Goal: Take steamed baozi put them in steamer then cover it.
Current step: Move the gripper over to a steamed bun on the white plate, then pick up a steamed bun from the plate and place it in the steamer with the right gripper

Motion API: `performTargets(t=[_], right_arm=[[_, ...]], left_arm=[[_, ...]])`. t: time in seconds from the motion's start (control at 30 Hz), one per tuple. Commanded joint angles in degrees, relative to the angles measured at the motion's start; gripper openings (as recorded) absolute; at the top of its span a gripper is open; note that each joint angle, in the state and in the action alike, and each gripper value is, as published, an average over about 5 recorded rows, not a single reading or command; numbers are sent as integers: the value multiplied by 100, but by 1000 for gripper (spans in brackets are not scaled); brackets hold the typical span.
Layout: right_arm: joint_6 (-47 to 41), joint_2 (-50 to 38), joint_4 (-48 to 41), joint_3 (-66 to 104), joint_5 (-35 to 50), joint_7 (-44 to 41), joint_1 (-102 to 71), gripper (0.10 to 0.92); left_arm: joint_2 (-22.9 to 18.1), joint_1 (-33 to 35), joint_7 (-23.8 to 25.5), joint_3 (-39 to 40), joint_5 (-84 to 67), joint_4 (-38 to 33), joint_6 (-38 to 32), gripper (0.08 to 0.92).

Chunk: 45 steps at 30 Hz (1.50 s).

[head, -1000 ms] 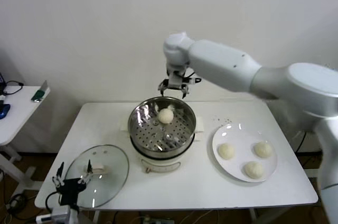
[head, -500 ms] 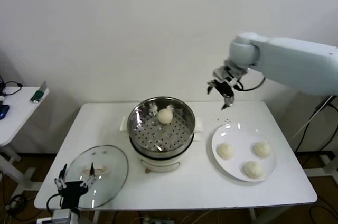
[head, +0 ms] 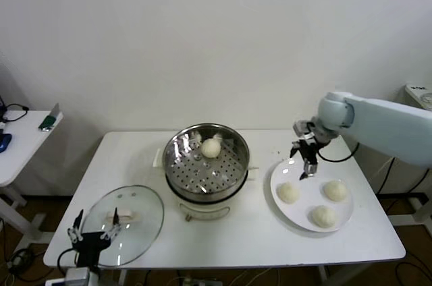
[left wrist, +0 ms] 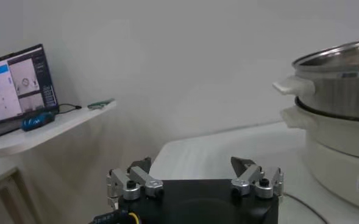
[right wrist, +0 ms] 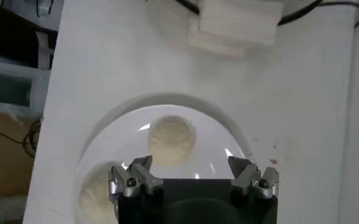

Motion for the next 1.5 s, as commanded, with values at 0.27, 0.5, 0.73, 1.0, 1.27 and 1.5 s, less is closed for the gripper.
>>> performTargets(t=[0.27,0.5,0.73,1.0,1.27,1.5], right_arm=[[-91,398,-910,765,-430,142,-1354,823],[-49,576,-1158,905,-553,139,-1463,823],[7,618,-1204,978,-764,148,-1547,823],[19,574,-1140,1006,-688,138,-1515,754],[17,483,-1025,990,-448,184,-1307,713],[41,311,-853,576,222,160,-173,707]], left_arm=[[-6,49,-19,-11,20,121,-56,823],[-7,54,-34,-16,23,175,-97,823],[-14,51,-38,-12,27,171,-106,823],[-19,75,-38,7,31,198,-133,823],[-13,114,-1,10,37,177,-143,823],[-7,91,-1,81,59,182,-148,823]])
